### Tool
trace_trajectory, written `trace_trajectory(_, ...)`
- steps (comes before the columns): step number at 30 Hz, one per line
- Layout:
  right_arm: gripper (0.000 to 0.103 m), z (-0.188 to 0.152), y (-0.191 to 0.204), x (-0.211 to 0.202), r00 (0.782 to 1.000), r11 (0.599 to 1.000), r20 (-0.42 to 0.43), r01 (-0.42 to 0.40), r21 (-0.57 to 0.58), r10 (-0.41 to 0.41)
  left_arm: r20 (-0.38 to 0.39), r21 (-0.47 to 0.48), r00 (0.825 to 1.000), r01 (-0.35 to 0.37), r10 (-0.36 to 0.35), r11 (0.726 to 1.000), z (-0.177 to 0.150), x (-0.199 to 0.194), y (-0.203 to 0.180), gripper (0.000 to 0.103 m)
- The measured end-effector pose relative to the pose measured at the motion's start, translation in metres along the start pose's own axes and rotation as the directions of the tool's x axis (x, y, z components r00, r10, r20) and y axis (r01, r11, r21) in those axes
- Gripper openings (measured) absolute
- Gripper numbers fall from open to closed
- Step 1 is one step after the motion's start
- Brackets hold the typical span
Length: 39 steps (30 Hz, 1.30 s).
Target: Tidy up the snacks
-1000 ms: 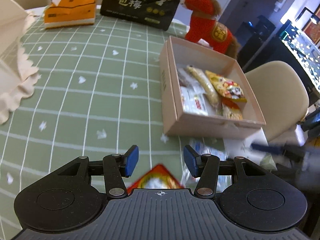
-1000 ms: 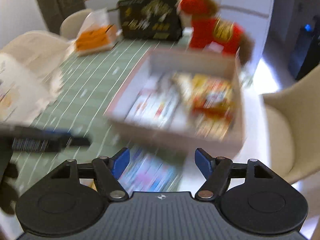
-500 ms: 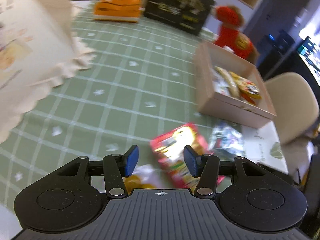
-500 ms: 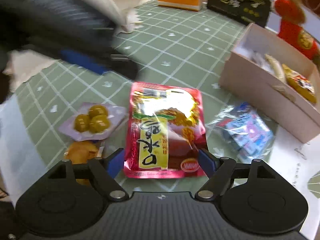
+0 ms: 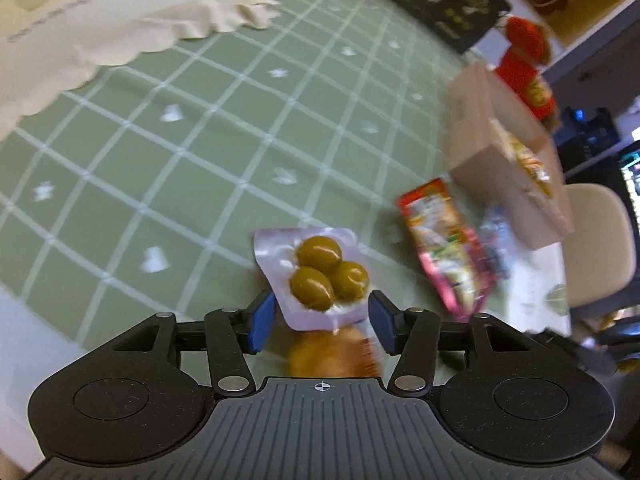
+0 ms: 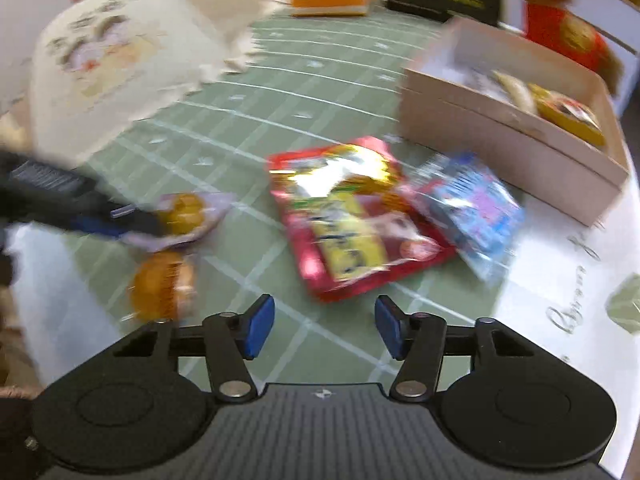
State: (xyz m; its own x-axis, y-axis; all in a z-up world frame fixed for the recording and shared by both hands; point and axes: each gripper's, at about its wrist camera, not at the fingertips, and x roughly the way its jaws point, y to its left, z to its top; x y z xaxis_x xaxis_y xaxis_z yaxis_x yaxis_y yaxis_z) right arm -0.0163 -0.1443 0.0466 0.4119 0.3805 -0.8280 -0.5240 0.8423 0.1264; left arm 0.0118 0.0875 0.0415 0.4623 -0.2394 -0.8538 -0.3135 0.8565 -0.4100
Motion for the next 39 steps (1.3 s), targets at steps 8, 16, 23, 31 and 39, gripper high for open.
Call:
trace_trajectory(8, 0.08, 0.011, 0.069, 0.034, 0.993, 0.987, -0.055, -0.109, -0.12, 0.103, 0.034, 0.029, 0.999, -0.019, 0.018, 0.999, 0.013, -0.003, -0.01, 0.056)
trace_trajectory(16, 0.052, 0.014, 0.075, 0.026, 0.996, 0.979, -0.047, -0.088, -0.186, 0.08, 0.029, 0.069, 0.997, -0.07, 0.068, 0.995, 0.025, 0.003, -0.013, 0.056)
trace_trajectory(23, 0.045, -0.008, -0.005, -0.01, 0.996, 0.996, -0.035, 0.08, -0.026, -0.081, -0.001, 0.111, 0.998, -0.061, 0.062, 0.992, 0.026, 0.023, -0.031, 0.056)
trace_trajectory(31, 0.06, -0.024, -0.067, -0.016, 0.963, 0.953, -0.043, 0.269, 0.139, -0.266, 0.011, 0.266, 0.999, 0.036, -0.04, 0.963, 0.005, 0.019, -0.06, 0.056)
trace_trajectory(39, 0.076, -0.033, -0.063, -0.003, 0.969, 0.955, -0.021, 0.247, 0.165, -0.246, 0.073, 0.499, 0.984, -0.178, 0.163, 0.848, 0.011, 0.041, -0.069, 0.056)
